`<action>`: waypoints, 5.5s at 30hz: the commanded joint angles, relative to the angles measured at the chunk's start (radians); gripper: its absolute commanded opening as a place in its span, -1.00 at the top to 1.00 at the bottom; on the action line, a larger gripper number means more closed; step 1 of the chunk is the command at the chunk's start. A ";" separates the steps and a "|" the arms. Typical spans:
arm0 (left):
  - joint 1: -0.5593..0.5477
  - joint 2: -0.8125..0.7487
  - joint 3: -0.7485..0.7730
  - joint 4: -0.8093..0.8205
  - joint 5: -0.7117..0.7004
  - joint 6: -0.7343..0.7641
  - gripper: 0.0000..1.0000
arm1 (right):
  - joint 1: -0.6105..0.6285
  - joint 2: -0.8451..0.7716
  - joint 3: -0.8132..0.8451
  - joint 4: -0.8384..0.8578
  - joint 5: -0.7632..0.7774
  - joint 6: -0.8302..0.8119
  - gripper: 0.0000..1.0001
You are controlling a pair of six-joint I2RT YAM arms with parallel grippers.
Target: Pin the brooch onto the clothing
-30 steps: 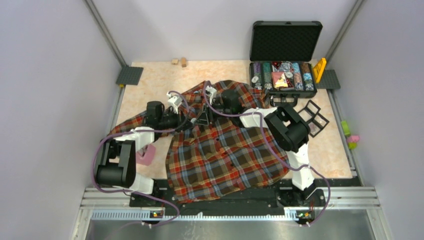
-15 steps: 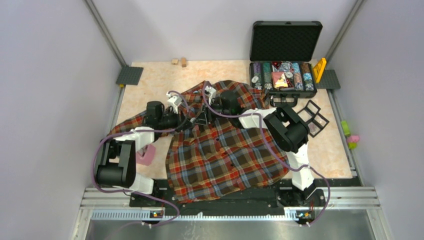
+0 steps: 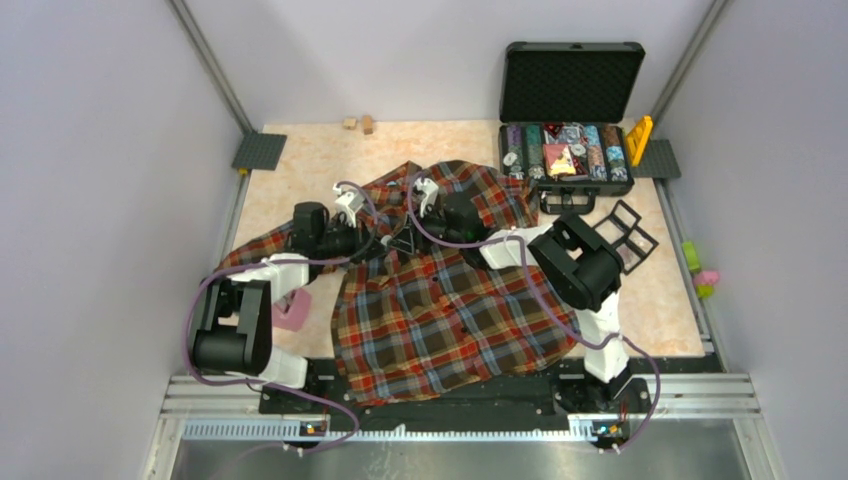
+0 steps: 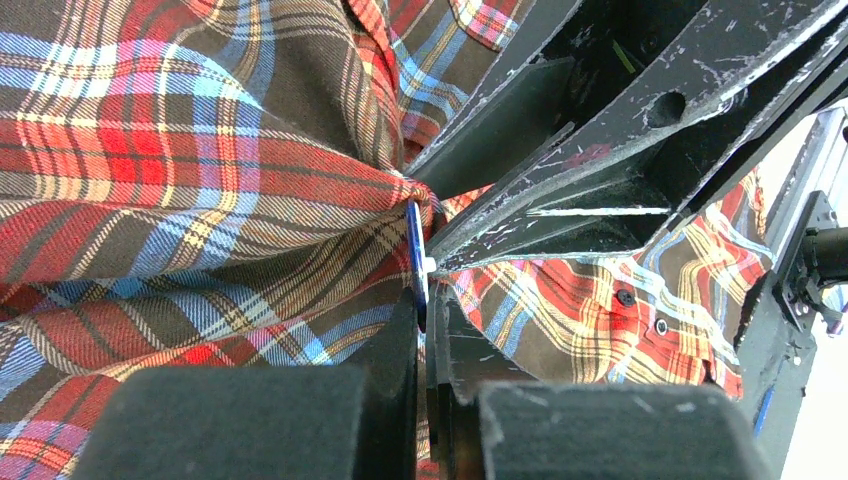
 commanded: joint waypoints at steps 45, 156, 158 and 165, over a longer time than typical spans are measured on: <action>-0.034 -0.434 0.196 -0.399 -0.363 -0.147 -0.89 | -0.048 -0.714 -0.237 -0.550 0.466 -0.084 0.12; -0.037 -0.519 0.354 -0.706 -0.681 0.011 -0.96 | -0.707 -0.258 -0.077 -1.111 1.271 -0.176 0.60; -0.037 -0.519 0.354 -0.705 -0.680 0.010 -0.96 | -0.707 -0.259 -0.076 -1.113 1.273 -0.177 0.61; -0.037 -0.517 0.353 -0.704 -0.679 0.010 -0.96 | -0.707 -0.263 -0.073 -1.122 1.291 -0.175 0.65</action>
